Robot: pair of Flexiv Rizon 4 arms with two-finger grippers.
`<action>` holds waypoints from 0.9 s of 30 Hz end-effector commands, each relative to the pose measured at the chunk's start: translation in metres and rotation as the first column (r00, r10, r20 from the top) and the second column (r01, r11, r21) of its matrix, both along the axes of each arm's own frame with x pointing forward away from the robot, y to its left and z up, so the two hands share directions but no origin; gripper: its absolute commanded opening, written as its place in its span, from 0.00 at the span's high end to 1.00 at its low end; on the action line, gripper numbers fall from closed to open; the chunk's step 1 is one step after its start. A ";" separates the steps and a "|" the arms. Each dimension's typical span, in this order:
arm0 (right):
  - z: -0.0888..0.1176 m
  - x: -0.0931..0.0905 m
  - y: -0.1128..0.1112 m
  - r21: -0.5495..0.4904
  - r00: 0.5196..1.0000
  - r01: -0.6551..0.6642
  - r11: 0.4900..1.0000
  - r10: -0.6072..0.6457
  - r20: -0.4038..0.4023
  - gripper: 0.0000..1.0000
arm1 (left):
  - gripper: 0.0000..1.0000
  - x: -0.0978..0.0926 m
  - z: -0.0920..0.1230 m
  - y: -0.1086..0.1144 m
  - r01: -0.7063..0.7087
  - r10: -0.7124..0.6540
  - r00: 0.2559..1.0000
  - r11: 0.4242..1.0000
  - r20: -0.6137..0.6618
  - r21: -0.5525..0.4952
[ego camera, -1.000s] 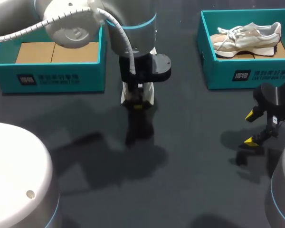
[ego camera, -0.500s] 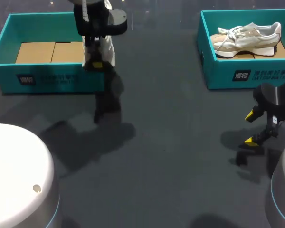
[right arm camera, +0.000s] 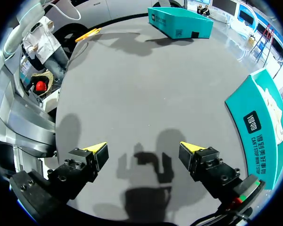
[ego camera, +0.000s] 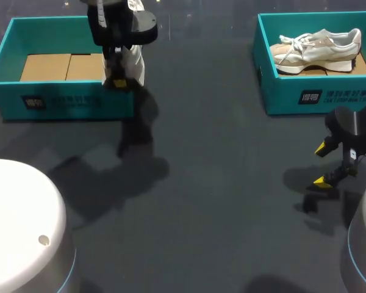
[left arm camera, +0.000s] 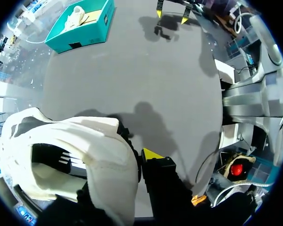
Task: Take the shoe out of the shoebox, open the shoe tongue, remove and reinsert the insole, then place the shoe into the shoebox
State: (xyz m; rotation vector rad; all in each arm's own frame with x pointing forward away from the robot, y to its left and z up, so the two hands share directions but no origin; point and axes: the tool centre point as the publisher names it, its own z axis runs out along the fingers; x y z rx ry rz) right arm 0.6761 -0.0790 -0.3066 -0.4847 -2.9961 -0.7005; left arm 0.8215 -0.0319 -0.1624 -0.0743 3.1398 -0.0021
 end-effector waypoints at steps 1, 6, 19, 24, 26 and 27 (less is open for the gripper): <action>0.000 -0.001 0.000 -0.003 1.000 0.001 1.000 -0.001 0.001 0.00 | 1.00 0.025 0.006 0.019 -0.051 0.051 0.998 0.999 -0.024 0.002; 0.000 -0.001 0.000 -0.003 1.000 0.001 1.000 -0.001 0.001 0.00 | 1.00 0.057 0.009 0.049 -0.099 0.100 0.995 0.995 -0.020 0.015; 0.000 -0.001 0.000 -0.003 1.000 0.001 1.000 -0.001 0.001 0.00 | 1.00 0.145 0.007 0.137 -0.140 0.140 0.986 0.990 -0.086 0.016; 0.000 -0.001 0.000 -0.003 1.000 0.001 1.000 -0.001 0.001 0.00 | 1.00 0.169 0.004 0.166 -0.118 0.120 0.990 0.993 -0.077 0.030; 0.000 -0.001 0.000 -0.003 1.000 0.001 1.000 -0.001 0.001 0.00 | 1.00 0.178 0.003 0.180 -0.106 0.108 0.991 0.994 -0.075 0.030; 0.000 -0.001 0.000 -0.003 1.000 0.001 1.000 -0.001 0.001 0.00 | 1.00 0.182 0.002 0.186 -0.101 0.103 0.992 0.994 -0.074 0.030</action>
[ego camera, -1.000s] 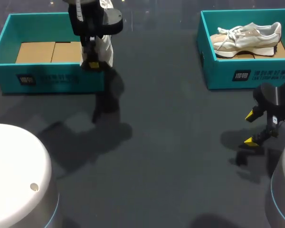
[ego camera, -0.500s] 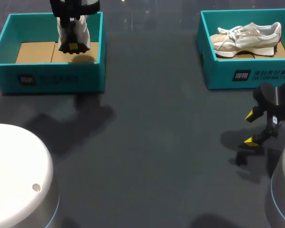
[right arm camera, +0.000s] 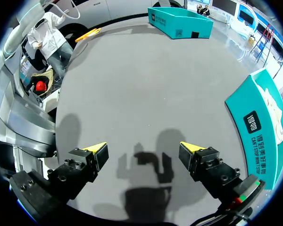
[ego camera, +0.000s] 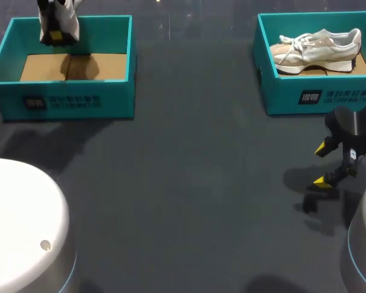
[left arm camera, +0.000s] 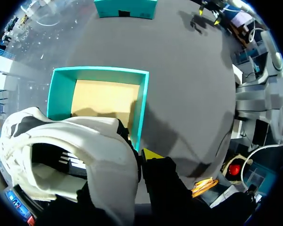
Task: Take the shoe out of the shoebox, open the shoe tongue, remove and reinsert the insole, then place the shoe into the shoebox
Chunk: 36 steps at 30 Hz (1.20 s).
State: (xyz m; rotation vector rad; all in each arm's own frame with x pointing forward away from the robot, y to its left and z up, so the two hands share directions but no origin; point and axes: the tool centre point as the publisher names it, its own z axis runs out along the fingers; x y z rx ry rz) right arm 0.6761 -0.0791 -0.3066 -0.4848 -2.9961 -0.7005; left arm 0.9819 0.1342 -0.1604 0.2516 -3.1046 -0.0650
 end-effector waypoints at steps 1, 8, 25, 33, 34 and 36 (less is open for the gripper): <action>0.000 -0.001 0.000 -0.003 1.000 0.001 1.000 -0.001 0.001 0.00 | 1.00 0.026 0.000 0.026 0.016 -0.017 0.999 1.000 -0.051 -0.024; 0.000 -0.001 0.000 -0.003 1.000 0.001 1.000 -0.001 0.001 0.00 | 1.00 0.049 -0.002 0.061 0.058 -0.060 0.997 0.997 -0.049 -0.043; 0.000 -0.001 0.000 -0.003 1.000 0.001 1.000 -0.001 0.001 0.00 | 1.00 0.033 0.002 0.097 0.784 -0.793 0.609 0.606 0.021 0.137; 0.000 -0.001 0.000 -0.003 1.000 0.001 1.000 -0.001 0.001 0.00 | 1.00 0.033 0.002 0.097 0.784 -0.793 0.609 0.606 0.021 0.137; 0.000 -0.001 0.000 -0.003 1.000 0.001 1.000 -0.001 0.001 0.00 | 1.00 0.033 0.002 0.097 0.784 -0.793 0.609 0.606 0.021 0.137; 0.000 -0.001 0.000 -0.003 1.000 0.001 1.000 -0.001 0.001 0.00 | 1.00 0.033 0.002 0.097 0.784 -0.793 0.609 0.606 0.021 0.137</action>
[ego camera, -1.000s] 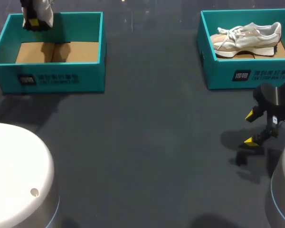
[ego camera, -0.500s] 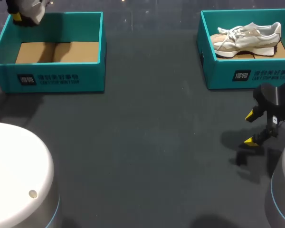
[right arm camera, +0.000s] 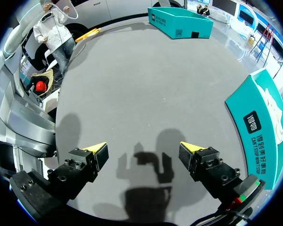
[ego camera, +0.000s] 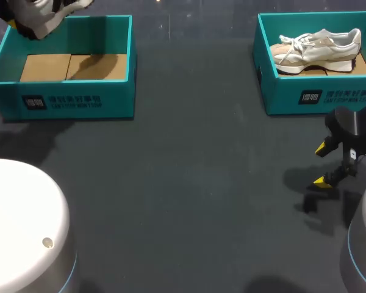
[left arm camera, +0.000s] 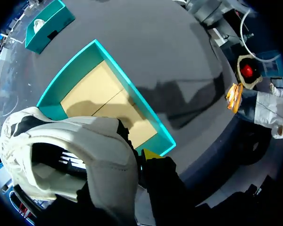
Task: Take the shoe out of the shoebox, open the shoe tongue, remove and reinsert the insole, then place the shoe into the shoebox
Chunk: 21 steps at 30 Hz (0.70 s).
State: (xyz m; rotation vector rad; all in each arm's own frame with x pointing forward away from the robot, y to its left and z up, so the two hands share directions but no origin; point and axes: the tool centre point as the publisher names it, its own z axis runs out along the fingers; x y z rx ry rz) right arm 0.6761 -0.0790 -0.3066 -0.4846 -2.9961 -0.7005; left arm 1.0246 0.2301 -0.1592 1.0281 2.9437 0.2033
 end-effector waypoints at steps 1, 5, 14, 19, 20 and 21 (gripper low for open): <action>0.000 -0.001 0.000 -0.003 1.000 0.001 1.000 -0.001 0.001 0.00 | 1.00 -0.010 0.000 0.001 0.081 -0.082 0.994 0.997 0.066 0.007; 0.000 -0.001 0.000 -0.003 1.000 0.001 1.000 -0.001 0.001 0.00 | 1.00 -0.008 0.000 0.004 0.234 -0.234 0.972 0.972 -0.015 -0.038; 0.000 -0.001 0.000 -0.003 1.000 0.001 1.000 -0.001 0.001 0.00 | 1.00 0.005 -0.001 0.027 0.505 -0.506 0.863 0.862 -0.002 0.044; 0.000 -0.001 0.000 -0.003 1.000 0.001 1.000 -0.001 0.001 0.00 | 1.00 0.016 -0.002 0.035 0.516 -0.526 0.849 0.844 0.039 0.149; 0.000 -0.001 0.000 -0.003 1.000 0.001 1.000 -0.001 0.001 0.00 | 1.00 0.016 -0.002 0.035 0.516 -0.526 0.849 0.844 0.039 0.149; 0.000 -0.001 0.000 -0.003 1.000 0.001 1.000 -0.001 0.001 0.00 | 1.00 0.016 -0.002 0.035 0.516 -0.526 0.849 0.844 0.039 0.149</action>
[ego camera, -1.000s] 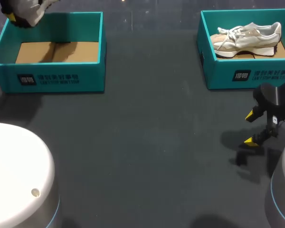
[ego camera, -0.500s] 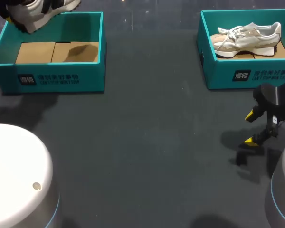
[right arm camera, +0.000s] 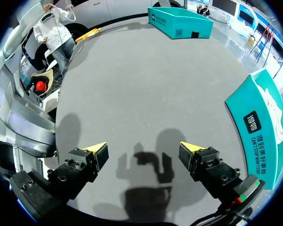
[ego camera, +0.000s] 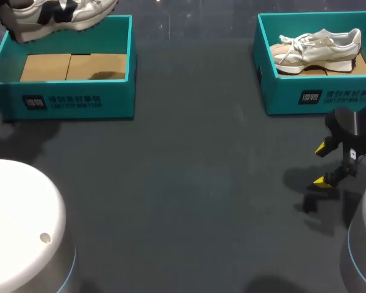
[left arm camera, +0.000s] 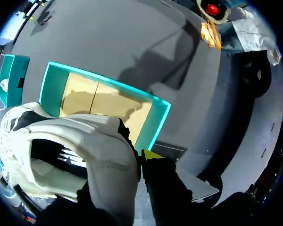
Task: Take the shoe out of the shoebox, open the shoe tongue, remove and reinsert the insole, then place the shoe into the shoebox
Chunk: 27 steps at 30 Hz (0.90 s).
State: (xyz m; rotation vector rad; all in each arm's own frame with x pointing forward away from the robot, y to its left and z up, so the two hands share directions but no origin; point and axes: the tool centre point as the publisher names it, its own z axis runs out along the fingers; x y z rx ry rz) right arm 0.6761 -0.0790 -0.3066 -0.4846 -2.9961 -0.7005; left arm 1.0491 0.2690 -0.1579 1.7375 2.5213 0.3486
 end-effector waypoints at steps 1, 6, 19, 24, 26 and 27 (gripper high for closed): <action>0.000 -0.001 0.000 -0.003 1.000 0.001 1.000 -0.001 0.001 0.00 | 1.00 -0.008 -0.003 -0.004 0.019 -0.021 0.999 0.999 0.042 0.028; 0.000 -0.001 0.000 -0.003 1.000 0.001 1.000 -0.001 0.001 0.00 | 1.00 -0.008 -0.003 -0.004 0.019 -0.021 0.999 0.999 0.042 0.028; 0.000 -0.001 0.000 -0.003 1.000 0.001 1.000 -0.001 0.001 0.00 | 1.00 0.004 -0.023 0.019 0.138 -0.137 0.990 0.988 -0.024 0.067; 0.000 -0.001 0.000 -0.003 1.000 0.001 1.000 -0.001 0.001 0.00 | 1.00 0.008 -0.036 0.031 0.161 -0.158 0.987 0.983 -0.043 0.089; 0.000 -0.001 0.000 -0.003 1.000 0.001 1.000 -0.001 0.001 0.00 | 1.00 0.007 -0.040 0.034 0.183 -0.178 0.982 0.979 -0.055 0.091; 0.000 -0.001 0.000 -0.003 1.000 0.001 1.000 -0.001 0.001 0.00 | 1.00 0.006 -0.042 0.035 0.186 -0.183 0.982 0.978 -0.049 0.088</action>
